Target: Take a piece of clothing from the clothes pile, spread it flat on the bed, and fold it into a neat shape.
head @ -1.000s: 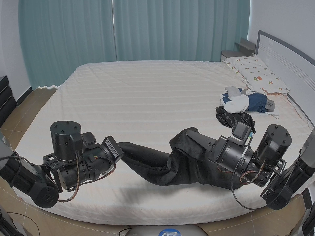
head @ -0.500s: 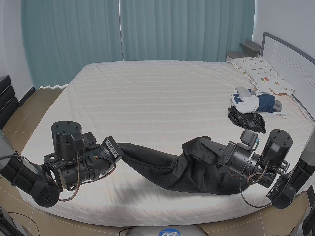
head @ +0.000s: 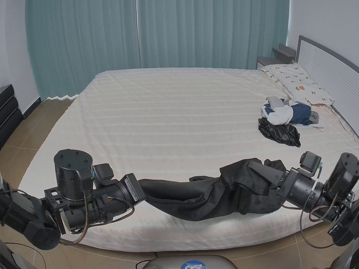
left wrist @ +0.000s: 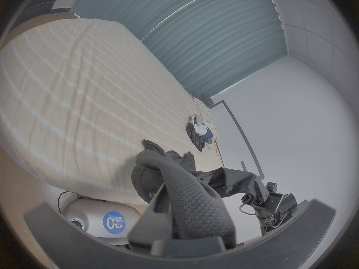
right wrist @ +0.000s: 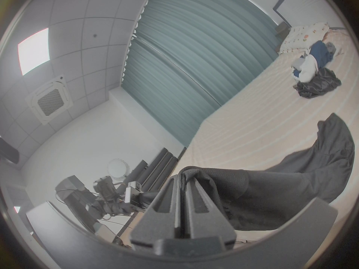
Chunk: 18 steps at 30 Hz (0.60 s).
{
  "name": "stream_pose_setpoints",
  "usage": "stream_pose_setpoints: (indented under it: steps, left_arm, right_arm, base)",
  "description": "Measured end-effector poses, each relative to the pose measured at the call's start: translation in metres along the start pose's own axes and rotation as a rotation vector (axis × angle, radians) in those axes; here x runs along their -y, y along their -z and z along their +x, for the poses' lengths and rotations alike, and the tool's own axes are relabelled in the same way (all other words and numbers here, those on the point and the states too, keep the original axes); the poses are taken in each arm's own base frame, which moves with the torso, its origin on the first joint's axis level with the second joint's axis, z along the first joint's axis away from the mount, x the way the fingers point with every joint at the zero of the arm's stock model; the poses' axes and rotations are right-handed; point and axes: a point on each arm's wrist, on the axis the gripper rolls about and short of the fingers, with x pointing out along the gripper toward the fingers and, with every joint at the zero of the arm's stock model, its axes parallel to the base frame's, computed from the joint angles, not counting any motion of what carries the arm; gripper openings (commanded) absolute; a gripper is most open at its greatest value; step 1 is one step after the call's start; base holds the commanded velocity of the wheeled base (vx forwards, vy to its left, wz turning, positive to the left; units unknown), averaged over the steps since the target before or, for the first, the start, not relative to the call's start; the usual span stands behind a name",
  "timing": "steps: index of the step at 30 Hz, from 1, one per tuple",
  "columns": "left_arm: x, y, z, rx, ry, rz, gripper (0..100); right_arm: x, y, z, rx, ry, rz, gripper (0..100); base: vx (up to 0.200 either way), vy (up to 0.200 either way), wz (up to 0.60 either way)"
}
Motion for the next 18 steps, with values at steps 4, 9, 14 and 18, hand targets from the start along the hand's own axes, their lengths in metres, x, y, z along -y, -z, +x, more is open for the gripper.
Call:
stream_pose_setpoints:
  steps: [4, 9, 14, 18]
  left_arm:
    - [0.016, -0.008, -0.013, 0.026, 0.044, 0.018, 0]
    - [0.043, -0.034, -0.030, 0.097, 0.097, 0.024, 0]
    - [0.069, -0.068, -0.046, 0.197, 0.143, 0.023, 0]
    - [0.082, -0.092, -0.048, 0.267, 0.158, 0.020, 0]
  right_arm:
    - [-0.021, -0.013, -0.015, 0.047, -0.067, -0.016, 0]
    - [-0.049, -0.041, -0.026, 0.099, -0.123, -0.027, 0]
    - [-0.080, -0.084, -0.028, 0.174, -0.152, -0.032, 0]
    - [-0.103, -0.131, -0.030, 0.312, -0.200, -0.059, 0]
  base:
    - [0.000, 0.000, 0.00]
    - [0.000, 0.000, 0.00]
    - [0.000, 0.000, 0.00]
    - [0.000, 0.000, 0.00]
